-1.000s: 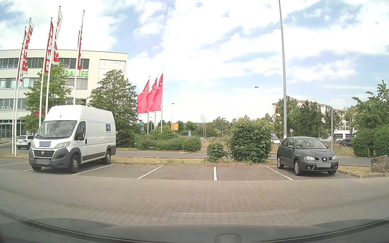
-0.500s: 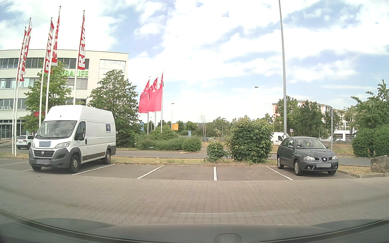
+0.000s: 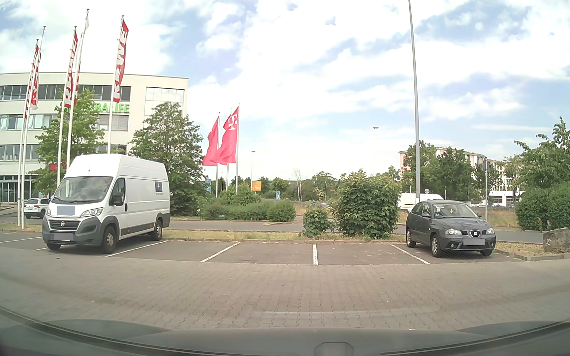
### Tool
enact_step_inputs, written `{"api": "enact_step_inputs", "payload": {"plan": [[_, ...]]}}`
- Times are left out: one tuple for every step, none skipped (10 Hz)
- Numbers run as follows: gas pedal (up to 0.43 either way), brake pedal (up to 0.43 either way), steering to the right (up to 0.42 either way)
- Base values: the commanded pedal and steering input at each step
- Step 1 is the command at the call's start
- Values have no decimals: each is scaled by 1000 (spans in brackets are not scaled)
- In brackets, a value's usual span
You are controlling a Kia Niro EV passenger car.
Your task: Follow the waypoints while adhering to traffic rules and regulations
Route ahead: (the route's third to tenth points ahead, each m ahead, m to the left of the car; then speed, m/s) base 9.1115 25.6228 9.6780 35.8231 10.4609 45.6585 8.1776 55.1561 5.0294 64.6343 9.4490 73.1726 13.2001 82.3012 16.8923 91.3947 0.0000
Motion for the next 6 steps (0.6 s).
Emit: {"api": "enact_step_inputs", "payload": {"plan": [[0,384,3],[0,384,3],[0,384,3],[0,384,3],[0,384,3],[0,384,3]]}}
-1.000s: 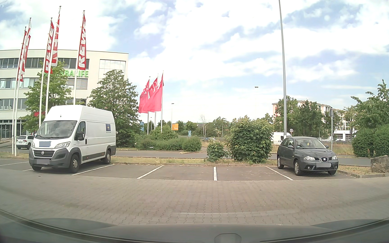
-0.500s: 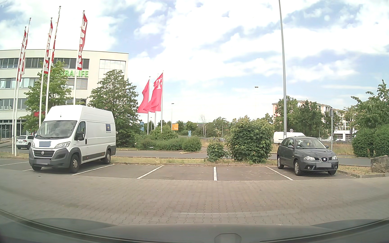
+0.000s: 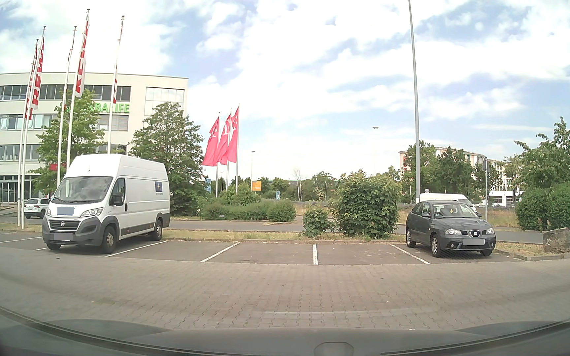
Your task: Follow the waypoints while adhering to traffic rules and regulations
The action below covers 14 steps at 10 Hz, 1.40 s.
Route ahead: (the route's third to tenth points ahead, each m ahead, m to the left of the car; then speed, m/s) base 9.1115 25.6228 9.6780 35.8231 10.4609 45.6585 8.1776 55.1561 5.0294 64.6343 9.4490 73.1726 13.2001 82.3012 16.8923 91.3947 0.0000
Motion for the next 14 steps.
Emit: {"api": "enact_step_inputs", "payload": {"plan": [[0,384,3],[0,384,3],[0,384,3],[0,384,3],[0,384,3],[0,384,3],[0,384,3],[0,384,3],[0,384,3],[0,384,3],[0,384,3],[0,384,3],[0,384,3],[0,384,3]]}}
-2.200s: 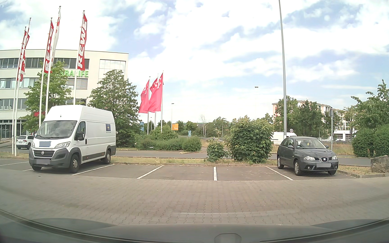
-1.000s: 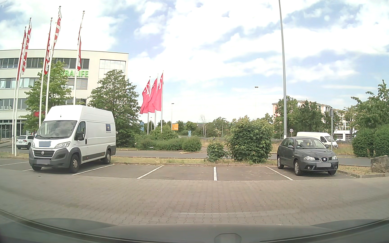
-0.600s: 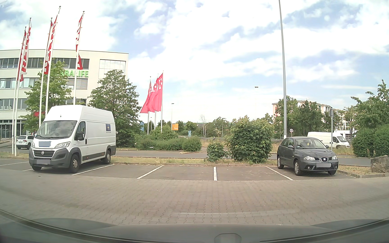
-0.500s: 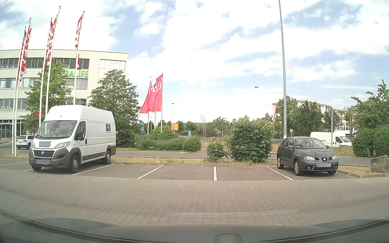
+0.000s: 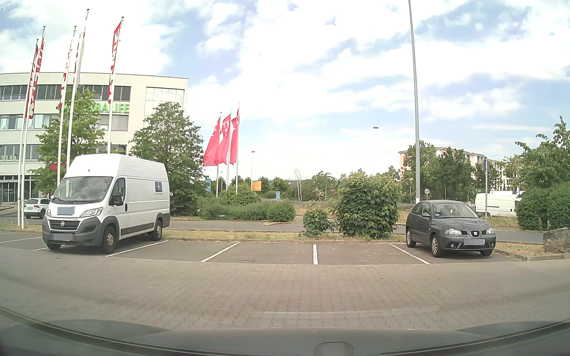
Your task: Follow the waypoints while adhering to traffic rules and regulations
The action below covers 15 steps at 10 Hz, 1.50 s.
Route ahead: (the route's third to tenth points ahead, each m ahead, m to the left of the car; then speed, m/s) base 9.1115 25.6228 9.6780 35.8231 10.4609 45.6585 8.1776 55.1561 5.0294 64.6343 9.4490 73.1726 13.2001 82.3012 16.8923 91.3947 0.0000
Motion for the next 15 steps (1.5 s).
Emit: {"api": "enact_step_inputs", "payload": {"plan": [[0,384,3],[0,384,3],[0,384,3],[0,384,3],[0,384,3],[0,384,3],[0,384,3],[0,384,3],[0,384,3],[0,384,3],[0,384,3],[0,384,3],[0,384,2],[0,384,2],[0,384,3]]}}
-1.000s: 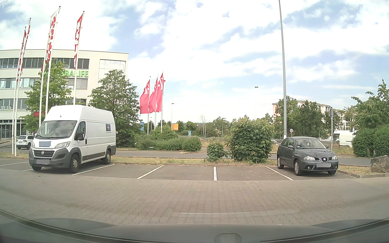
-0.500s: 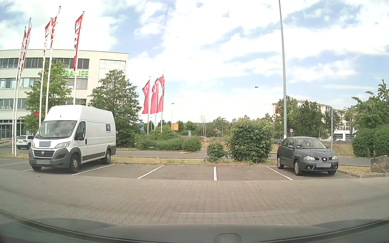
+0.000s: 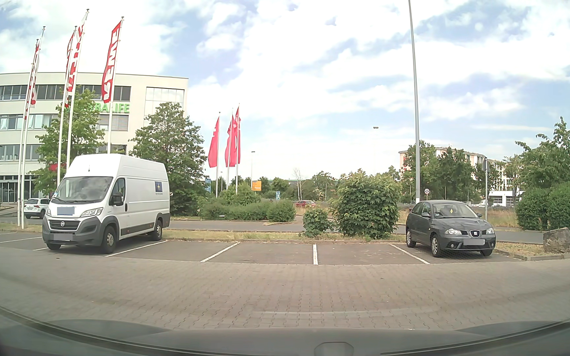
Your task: Follow the waypoints while adhering to traffic rules and regulations
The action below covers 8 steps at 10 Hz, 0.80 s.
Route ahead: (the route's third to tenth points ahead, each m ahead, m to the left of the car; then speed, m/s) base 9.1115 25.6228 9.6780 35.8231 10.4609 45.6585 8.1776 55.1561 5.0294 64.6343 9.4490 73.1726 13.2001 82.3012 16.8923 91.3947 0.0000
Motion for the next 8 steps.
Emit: {"api": "enact_step_inputs", "payload": {"plan": [[0,384,2],[0,384,2],[0,384,2],[0,384,3],[0,384,3],[0,384,3],[0,384,4],[0,384,4]]}}
